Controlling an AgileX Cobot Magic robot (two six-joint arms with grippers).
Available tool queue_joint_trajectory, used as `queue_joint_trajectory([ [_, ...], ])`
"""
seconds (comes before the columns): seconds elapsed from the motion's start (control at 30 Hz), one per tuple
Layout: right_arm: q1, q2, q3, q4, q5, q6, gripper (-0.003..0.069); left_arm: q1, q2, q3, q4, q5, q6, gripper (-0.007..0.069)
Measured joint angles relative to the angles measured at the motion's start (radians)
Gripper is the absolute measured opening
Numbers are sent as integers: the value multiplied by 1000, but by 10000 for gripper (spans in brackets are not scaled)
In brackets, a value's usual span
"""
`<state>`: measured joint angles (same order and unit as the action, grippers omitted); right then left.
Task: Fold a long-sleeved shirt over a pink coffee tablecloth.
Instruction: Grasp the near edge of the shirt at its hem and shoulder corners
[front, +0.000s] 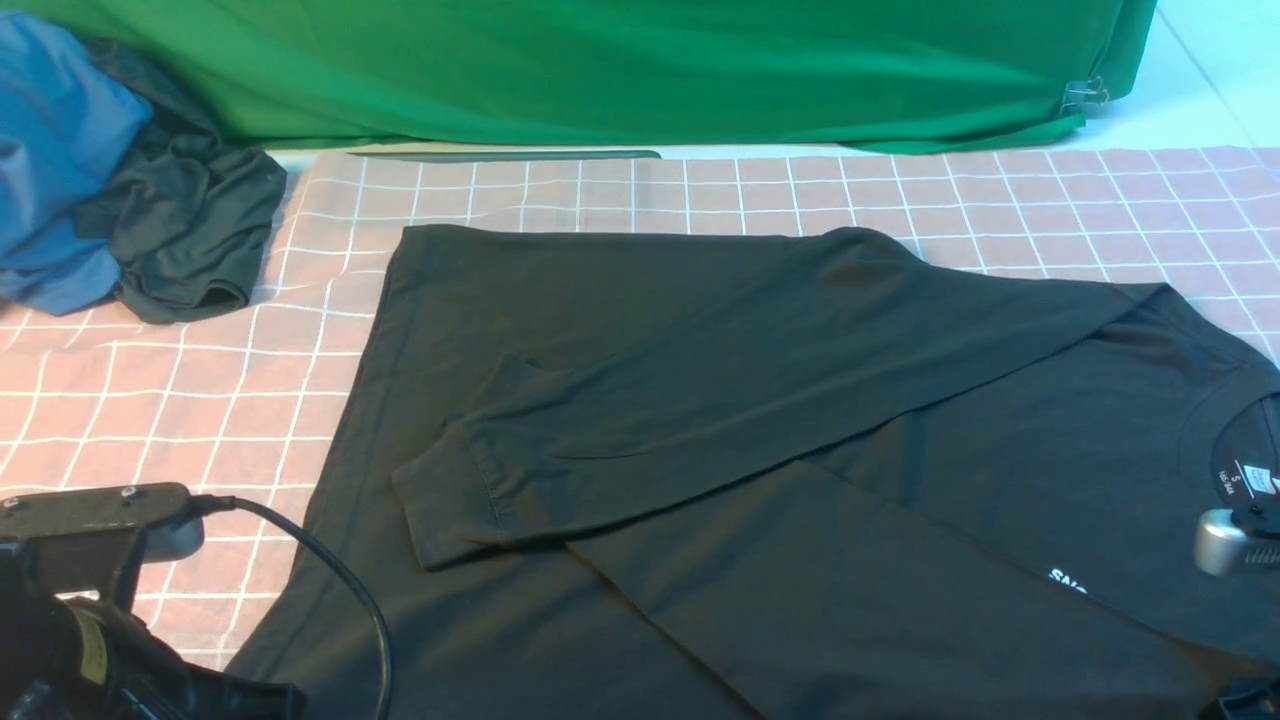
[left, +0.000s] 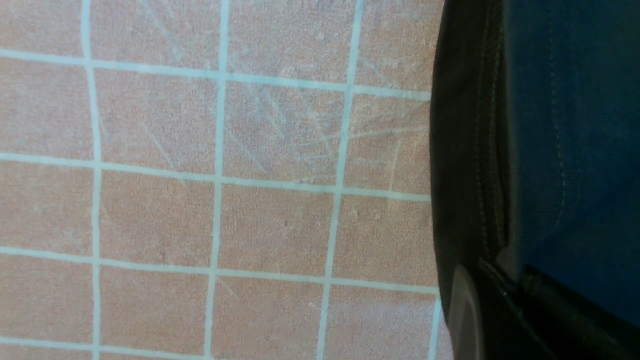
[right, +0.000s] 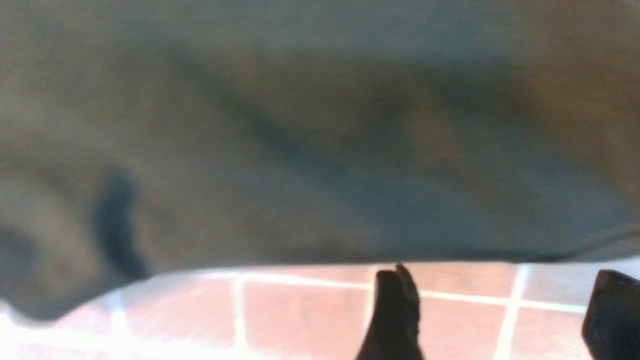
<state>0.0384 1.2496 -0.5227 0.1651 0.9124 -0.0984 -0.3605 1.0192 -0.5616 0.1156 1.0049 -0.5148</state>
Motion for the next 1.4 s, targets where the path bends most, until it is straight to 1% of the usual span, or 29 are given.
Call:
queue_joint_trajectory([
  [0.03, 11, -4, 0, 23, 2, -42, 519, 0, 0, 0, -2, -12, 0, 29],
  [0.07, 15, -5, 0, 30, 2, -50, 519, 0, 0, 0, -3, -12, 0, 29],
  [0.1, 47, -7, 0, 68, 3, -107, 519, 0, 0, 0, -12, -28, 0, 29],
  [0.17, 99, -7, 0, 98, 3, -153, 519, 0, 0, 0, -21, -38, 0, 29],
  [0.2, 164, -7, 0, 110, 2, -192, 519, 0, 0, 0, -27, -48, 0, 29],
  [0.27, 247, -7, 0, 117, -8, -219, 519, 0, 0, 0, -29, -55, 0, 29],
  [0.33, 325, -7, 0, 120, -30, -230, 519, 0, 0, 0, -31, -56, 4, 29],
  [0.37, 395, -7, 0, 121, -58, -238, 519, 0, 0, 0, -34, -57, 4, 29],
  [0.4, 424, -7, 0, 122, -78, -242, 519, 0, 0, 0, -34, -58, 4, 29],
  [0.5, 568, 4, 0, 120, -153, -246, 519, 0, 0, 0, -37, -58, 8, 29],
  [0.53, 576, 6, 0, 118, -153, -246, 519, 0, 0, 0, -38, -58, 10, 29],
  [0.57, 607, 12, 0, 112, -171, -247, 519, 0, 0, 0, -38, -58, 11, 29],
  [0.6, 668, 30, 0, 84, -197, -248, 519, 0, 0, 0, -38, -58, 13, 29],
  [0.63, 674, 36, 0, 79, -203, -249, 519, 0, 0, 0, -38, -58, 13, 29],
  [0.67, 721, 54, 0, 40, -220, -259, 519, 0, 0, 0, -38, -58, 15, 29],
  [0.7, 726, 57, 0, 35, -224, -259, 519, 0, 0, 0, -38, -58, 16, 29],
  [0.73, 764, 75, 0, 4, -243, -264, 520, 0, 0, 0, -38, -58, 17, 29],
  [0.83, 808, 107, 0, -18, -283, -265, 531, 0, 0, 0, -38, -58, 19, 29],
  [0.97, 824, 142, 0, -33, -331, -260, 538, 0, 0, 0, -38, -58, 19, 29],
  [1.1, 825, 166, -4, -96, -352, -211, 529, 0, 0, 0, -38, -58, 19, 29],
  [1.2, 825, 177, -9, -155, -355, -172, 474, 0, 0, 0, -38, -57, 19, 29],
  [1.27, 825, 182, -11, -175, -359, -160, 412, 0, 0, 0, -38, -57, 19, 29],
  [1.33, 825, 184, -14, -193, -361, -157, 286, 0, 0, 0, -38, -57, 19, 29],
  [1.37, 825, 185, -18, -207, -359, -156, 189, 0, 0, 0, -38, -57, 19, 29],
  [1.4, 825, 185, -21, -211, -349, -156, 139, 0, 0, 0, -38, -58, 19, 29],
])
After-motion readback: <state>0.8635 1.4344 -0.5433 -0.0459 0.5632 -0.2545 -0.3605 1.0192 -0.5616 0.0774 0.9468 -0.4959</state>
